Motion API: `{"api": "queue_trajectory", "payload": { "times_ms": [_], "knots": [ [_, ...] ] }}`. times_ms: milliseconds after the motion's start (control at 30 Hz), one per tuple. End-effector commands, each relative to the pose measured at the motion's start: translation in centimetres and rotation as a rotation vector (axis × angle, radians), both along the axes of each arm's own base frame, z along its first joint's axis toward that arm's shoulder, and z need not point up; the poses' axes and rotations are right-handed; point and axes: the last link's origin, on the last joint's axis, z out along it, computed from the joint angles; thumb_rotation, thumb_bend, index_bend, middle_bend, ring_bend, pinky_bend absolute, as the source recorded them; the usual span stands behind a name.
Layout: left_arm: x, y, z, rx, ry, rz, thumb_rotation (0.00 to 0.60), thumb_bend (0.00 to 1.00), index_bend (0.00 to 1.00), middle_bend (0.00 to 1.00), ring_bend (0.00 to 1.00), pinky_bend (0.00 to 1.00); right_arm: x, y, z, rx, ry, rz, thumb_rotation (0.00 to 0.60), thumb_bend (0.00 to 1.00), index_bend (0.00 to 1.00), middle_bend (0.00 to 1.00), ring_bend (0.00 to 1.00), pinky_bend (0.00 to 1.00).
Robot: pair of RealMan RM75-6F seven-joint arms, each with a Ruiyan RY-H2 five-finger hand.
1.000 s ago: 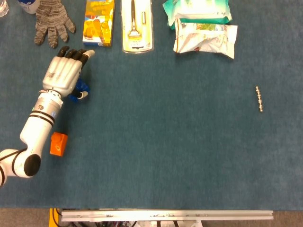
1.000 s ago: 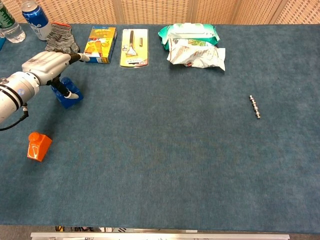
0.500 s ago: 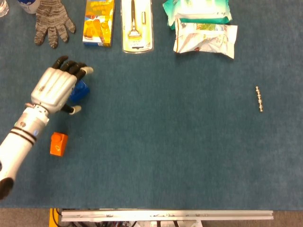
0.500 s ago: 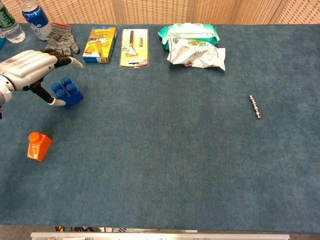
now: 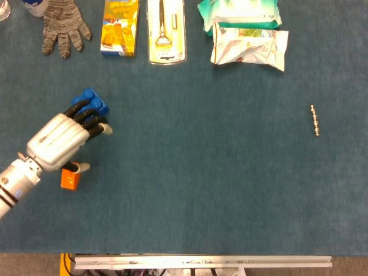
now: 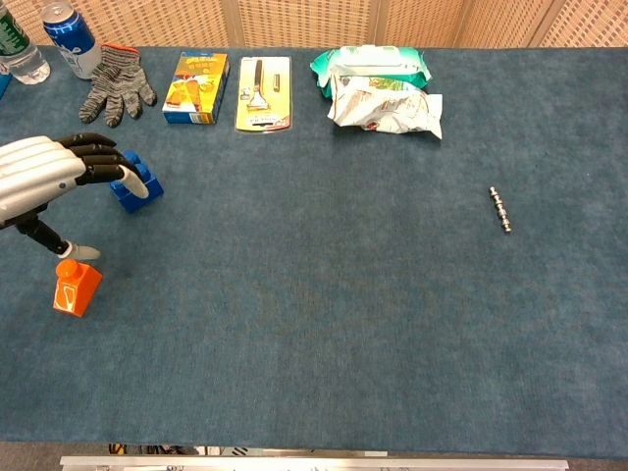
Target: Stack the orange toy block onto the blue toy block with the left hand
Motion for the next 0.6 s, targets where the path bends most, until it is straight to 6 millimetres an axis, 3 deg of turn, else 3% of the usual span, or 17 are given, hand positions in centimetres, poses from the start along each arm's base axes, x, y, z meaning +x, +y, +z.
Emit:
{"api": "queue_trajectory", "payload": {
  "times_ms": [33, 600],
  "knots": [
    [-0.6, -0.2, 0.6, -0.015, 0.029, -0.015, 0.6, 0.11, 0.27, 0.25, 0.17, 0.08, 0.0, 0.0, 0.0, 0.001, 0.001, -0.001, 0.6, 0.35, 0.48, 0.48, 0.37, 0.41],
    [-3.3, -1.4, 1.8, -0.085, 0.146, -0.006, 0.6, 0.11, 0.25, 0.2, 0.14, 0.07, 0.3, -0.1, -0.5, 0.015, 0.006, -0.001, 0.6, 0.35, 0.48, 0.48, 0.37, 0.41]
  ]
}}
